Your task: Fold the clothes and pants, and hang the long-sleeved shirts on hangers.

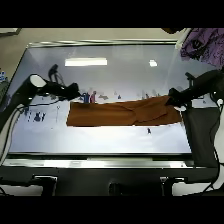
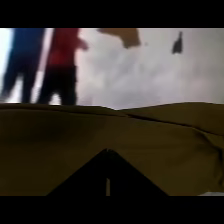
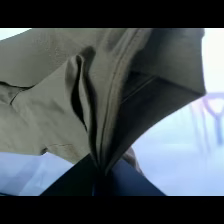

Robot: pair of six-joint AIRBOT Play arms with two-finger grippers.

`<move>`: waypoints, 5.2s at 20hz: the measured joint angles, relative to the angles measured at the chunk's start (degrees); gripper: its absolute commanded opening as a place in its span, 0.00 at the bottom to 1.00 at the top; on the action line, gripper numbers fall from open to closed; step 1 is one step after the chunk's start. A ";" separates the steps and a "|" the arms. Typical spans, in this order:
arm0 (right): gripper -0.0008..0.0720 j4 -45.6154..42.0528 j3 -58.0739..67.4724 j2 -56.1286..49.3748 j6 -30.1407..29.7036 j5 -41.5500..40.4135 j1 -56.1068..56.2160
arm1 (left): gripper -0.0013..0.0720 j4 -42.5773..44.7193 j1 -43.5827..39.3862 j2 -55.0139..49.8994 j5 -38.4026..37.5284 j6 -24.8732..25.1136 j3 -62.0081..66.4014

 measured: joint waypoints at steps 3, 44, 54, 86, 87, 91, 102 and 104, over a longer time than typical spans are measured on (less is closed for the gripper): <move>0.04 -2.73 1.79 3.54 2.82 -2.54 0.02 | 0.04 -5.44 -8.83 -3.82 5.14 -0.20 0.74; 0.04 -9.53 16.52 3.58 34.49 2.19 33.90 | 0.04 22.60 3.56 0.37 -28.46 -10.88 33.33; 0.04 -8.37 16.52 -5.14 41.22 9.60 42.38 | 0.04 23.43 9.94 3.52 -30.73 -10.47 33.33; 0.77 3.48 13.79 3.74 10.36 2.32 8.22 | 0.04 23.58 11.37 3.26 -30.91 -9.35 33.05; 0.77 5.66 11.72 3.65 7.26 0.87 4.39 | 0.04 23.58 11.54 3.26 -30.91 -9.31 33.05; 0.76 13.29 -0.04 1.73 -3.10 -1.16 -4.26 | 0.04 23.58 11.89 3.26 -30.88 -8.28 33.05; 0.74 25.00 -18.12 -7.39 -17.53 11.23 3.15 | 0.04 23.56 11.93 3.26 -30.88 -6.23 33.05; 0.67 25.86 -18.47 -8.63 -18.05 13.40 5.29 | 0.04 23.56 11.91 3.26 -30.88 -6.19 33.05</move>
